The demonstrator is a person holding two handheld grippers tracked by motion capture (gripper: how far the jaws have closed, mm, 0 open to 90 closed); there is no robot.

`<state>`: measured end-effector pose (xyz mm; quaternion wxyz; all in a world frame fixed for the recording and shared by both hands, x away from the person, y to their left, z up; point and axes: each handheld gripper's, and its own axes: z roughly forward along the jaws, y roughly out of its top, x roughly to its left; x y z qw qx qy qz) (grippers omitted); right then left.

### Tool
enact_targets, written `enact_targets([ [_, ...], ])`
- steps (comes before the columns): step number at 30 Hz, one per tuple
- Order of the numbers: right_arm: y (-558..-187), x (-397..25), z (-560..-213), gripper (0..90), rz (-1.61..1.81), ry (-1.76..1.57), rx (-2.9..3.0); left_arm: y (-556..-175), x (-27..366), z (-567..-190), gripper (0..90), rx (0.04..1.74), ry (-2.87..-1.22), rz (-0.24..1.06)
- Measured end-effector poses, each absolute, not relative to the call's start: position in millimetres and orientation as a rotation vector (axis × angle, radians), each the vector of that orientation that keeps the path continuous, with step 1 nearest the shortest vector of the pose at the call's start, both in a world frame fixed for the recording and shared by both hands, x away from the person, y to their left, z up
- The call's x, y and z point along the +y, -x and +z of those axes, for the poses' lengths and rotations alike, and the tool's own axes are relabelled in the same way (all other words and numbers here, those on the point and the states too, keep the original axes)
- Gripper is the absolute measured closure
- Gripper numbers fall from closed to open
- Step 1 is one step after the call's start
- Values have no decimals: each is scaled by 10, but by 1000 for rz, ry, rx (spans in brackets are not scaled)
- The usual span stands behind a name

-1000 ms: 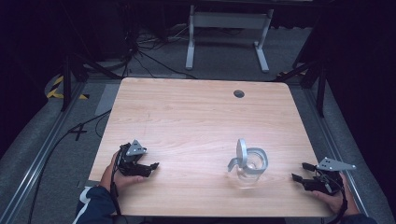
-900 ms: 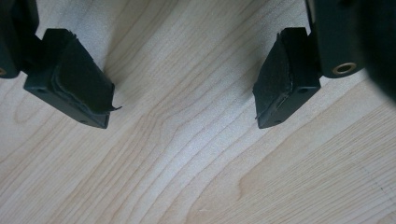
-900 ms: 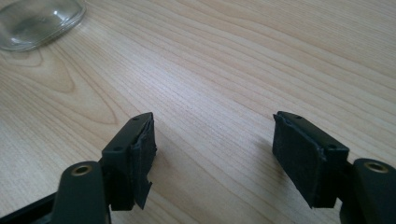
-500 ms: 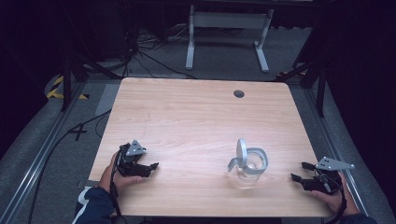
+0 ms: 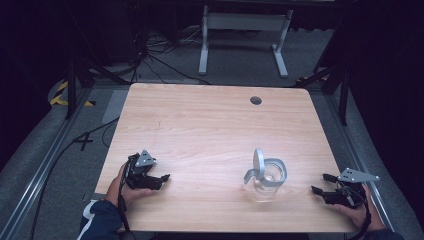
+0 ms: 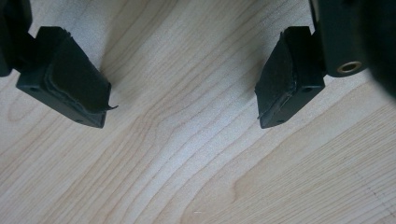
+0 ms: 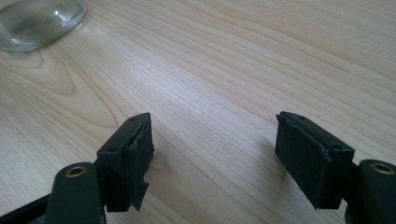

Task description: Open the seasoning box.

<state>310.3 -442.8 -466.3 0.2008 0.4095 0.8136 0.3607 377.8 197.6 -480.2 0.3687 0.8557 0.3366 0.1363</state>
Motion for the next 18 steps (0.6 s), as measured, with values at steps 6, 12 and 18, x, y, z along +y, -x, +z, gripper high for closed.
enact_targets([
  [6,-3108,-4425,-4664,273,1009,-1141,2276,-3778,1976,-4801,181,866,-2199,349],
  [12,-3124,-4418,-4664,266,1010,-1133,2280,-3782,1972,-4801,167,875,-2198,350],
  [18,-3136,-4409,-4664,262,1011,-1130,2285,-3782,1971,-4802,163,877,-2197,350],
])
